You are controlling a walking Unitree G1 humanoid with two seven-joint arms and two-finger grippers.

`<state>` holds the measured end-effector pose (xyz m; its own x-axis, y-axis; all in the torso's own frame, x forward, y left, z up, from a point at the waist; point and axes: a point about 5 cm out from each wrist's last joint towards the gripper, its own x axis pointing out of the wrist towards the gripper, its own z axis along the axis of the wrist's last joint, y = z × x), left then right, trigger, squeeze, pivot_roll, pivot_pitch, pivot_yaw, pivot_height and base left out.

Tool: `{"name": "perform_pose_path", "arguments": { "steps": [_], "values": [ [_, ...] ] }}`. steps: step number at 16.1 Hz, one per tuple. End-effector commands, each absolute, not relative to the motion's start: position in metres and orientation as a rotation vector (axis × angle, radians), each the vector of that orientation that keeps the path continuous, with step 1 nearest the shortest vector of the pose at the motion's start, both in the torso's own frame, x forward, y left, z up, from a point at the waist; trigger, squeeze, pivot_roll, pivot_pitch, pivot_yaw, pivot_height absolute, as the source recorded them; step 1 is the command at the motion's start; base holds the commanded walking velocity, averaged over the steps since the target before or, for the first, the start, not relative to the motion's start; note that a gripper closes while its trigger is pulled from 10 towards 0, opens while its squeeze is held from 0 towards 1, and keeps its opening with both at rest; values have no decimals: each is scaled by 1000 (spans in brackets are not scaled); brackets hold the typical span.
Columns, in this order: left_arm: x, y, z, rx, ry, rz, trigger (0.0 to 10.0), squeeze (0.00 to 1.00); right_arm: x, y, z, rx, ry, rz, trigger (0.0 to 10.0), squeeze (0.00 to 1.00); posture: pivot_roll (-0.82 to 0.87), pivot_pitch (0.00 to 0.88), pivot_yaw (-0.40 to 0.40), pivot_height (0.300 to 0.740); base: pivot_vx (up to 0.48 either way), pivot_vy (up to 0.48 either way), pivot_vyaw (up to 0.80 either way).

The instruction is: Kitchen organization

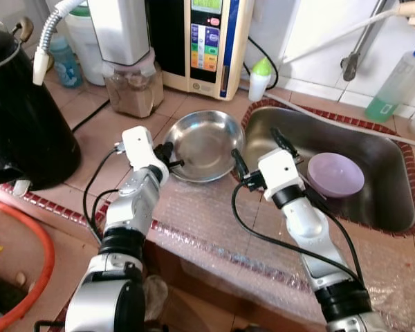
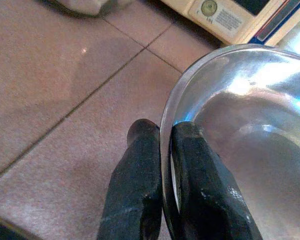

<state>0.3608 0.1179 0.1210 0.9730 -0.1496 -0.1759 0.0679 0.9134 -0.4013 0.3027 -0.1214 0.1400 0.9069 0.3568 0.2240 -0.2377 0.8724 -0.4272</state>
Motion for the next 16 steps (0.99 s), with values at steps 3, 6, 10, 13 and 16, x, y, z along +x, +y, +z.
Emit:
{"name": "perform_pose_path", "arguments": {
  "steps": [3,6,10,13,16],
  "values": [
    [353,125,118,-347,171,-112,0,0,304,-123,135,-371,-272,291,10000,0,14,4,22,740,0,0,0],
    [346,130,136,-330,32,-109,0,0,306,-121,133,-314,-255,279,10000,0,28,0,20,740,0,0,0],
    [340,134,154,-259,-91,-131,0,0,308,-121,133,-256,-243,248,10000,0,41,0,14,740,0,0,0],
    [321,132,170,-151,-197,-179,0,0,308,-124,130,-201,-224,220,10000,0,57,0,10,740,0,0,0],
    [313,122,165,-175,-213,-219,0,0,310,-121,133,-116,-212,225,10000,0,50,0,7,740,0,0,0]
  ]
}}
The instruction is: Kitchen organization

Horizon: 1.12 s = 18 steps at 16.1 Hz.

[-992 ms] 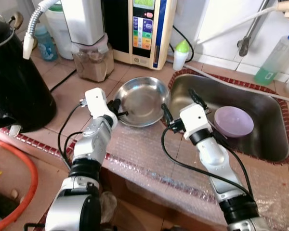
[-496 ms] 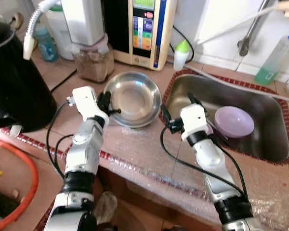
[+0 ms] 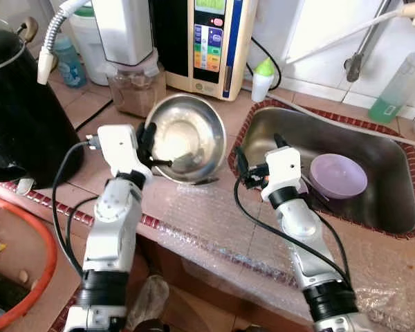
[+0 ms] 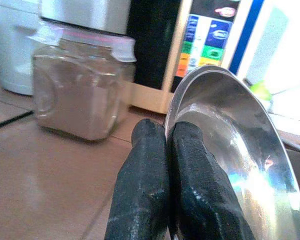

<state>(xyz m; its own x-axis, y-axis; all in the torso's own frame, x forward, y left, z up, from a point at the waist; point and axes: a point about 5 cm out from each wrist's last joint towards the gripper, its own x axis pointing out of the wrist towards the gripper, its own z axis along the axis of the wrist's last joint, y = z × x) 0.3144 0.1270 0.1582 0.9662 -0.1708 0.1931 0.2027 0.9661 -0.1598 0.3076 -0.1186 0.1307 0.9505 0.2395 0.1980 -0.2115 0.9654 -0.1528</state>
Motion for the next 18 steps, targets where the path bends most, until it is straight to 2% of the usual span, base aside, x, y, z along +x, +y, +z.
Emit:
{"name": "perform_pose_path", "arguments": {
  "steps": [1,5,8,13,18],
  "values": [
    [313,119,166,-177,-223,-233,0,0,312,-121,134,-73,-197,224,10000,0,46,0,6,740,0,0,0],
    [312,109,178,-195,-264,-276,0,0,327,-125,138,29,-157,222,10000,0,33,0,1,740,0,0,0],
    [313,106,181,-201,-282,-281,0,0,342,-124,138,8,-125,218,10000,0,34,0,-5,740,0,0,0],
    [312,112,184,-204,-298,-255,0,0,348,-127,137,3,-119,220,10000,0,40,0,-19,740,0,0,0],
    [310,101,191,-292,-302,-357,0,0,351,-121,136,16,-117,286,10000,0,46,0,-22,740,0,0,0]
  ]
}}
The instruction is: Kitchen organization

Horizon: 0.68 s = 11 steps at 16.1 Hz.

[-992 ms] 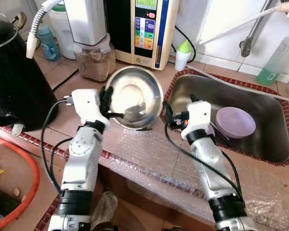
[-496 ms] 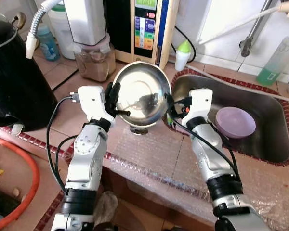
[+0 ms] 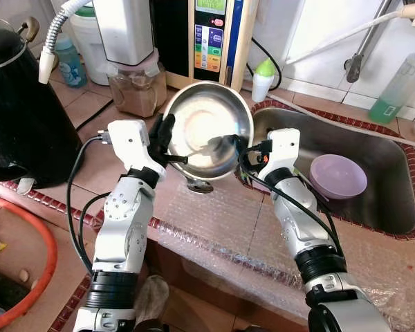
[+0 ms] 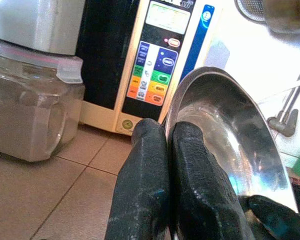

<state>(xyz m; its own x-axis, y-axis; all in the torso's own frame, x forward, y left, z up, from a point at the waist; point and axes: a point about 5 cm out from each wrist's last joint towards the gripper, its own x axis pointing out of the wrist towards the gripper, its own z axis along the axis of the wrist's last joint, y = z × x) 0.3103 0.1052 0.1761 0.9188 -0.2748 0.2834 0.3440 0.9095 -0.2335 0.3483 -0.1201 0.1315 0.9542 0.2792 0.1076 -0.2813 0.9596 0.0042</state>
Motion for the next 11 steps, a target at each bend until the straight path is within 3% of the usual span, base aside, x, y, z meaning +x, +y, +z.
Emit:
{"name": "perform_pose_path", "arguments": {
  "steps": [1,2,11],
  "values": [
    [309,99,192,-303,-304,-373,0,0,353,-123,136,36,-122,287,1804,0,46,0,-22,740,0,0,0],
    [309,99,192,-304,-306,-379,0,0,353,-124,137,68,-118,288,0,0,44,0,-20,740,0,0,0],
    [310,95,192,-321,-291,-404,0,0,353,-119,133,389,-9,428,0,0,25,0,-14,740,0,0,0]
  ]
}}
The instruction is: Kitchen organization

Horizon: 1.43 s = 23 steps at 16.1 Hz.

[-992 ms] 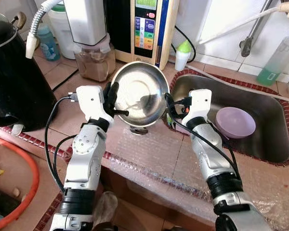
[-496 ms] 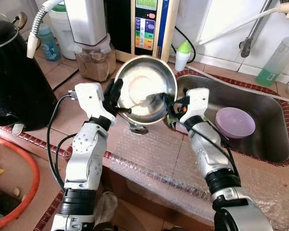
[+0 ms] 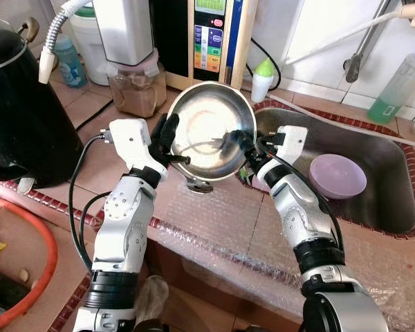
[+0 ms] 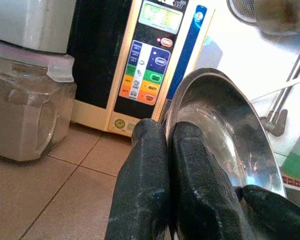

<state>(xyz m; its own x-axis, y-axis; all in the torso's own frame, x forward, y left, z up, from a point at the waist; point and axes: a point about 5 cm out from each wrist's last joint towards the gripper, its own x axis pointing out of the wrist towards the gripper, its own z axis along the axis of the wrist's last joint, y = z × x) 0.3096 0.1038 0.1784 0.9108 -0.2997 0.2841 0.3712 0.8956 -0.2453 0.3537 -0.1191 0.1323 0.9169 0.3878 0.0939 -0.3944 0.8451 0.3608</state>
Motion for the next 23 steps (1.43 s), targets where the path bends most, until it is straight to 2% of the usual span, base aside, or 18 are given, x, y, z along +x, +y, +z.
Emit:
{"name": "perform_pose_path", "arguments": {
  "steps": [1,5,14,15,16,17,18,19,23],
  "values": [
    [310,95,192,-322,-291,-405,0,0,352,-117,132,395,-2,452,0,0,25,0,-14,740,0,0,0],
    [310,93,189,-327,-282,-409,0,0,347,-113,129,412,32,508,0,0,17,0,-14,740,0,0,0],
    [314,92,187,-293,-272,-402,0,0,350,-132,129,386,29,377,0,0,-2,0,-7,740,0,0,0],
    [316,92,187,-286,-272,-401,3098,0,351,-133,131,384,22,368,0,0,-2,0,-7,740,0,0,0],
    [316,92,188,-285,-272,-400,2667,0,351,-133,132,383,21,366,0,0,-2,0,-7,740,0,0,0],
    [316,92,187,-270,-264,-402,4588,0,352,-134,133,377,16,350,0,0,-1,0,-9,740,0,0,0],
    [316,93,186,-252,-262,-400,10000,0,352,-135,133,371,16,340,0,0,0,0,-10,740,0,0,0],
    [316,93,185,-231,-251,-397,10000,1000,354,-138,132,353,14,306,0,0,0,0,-10,740,0,0,0],
    [316,90,188,-210,-250,-423,10000,1000,361,-143,143,354,-38,235,0,0,9,0,-15,740,0,0,0]
  ]
}}
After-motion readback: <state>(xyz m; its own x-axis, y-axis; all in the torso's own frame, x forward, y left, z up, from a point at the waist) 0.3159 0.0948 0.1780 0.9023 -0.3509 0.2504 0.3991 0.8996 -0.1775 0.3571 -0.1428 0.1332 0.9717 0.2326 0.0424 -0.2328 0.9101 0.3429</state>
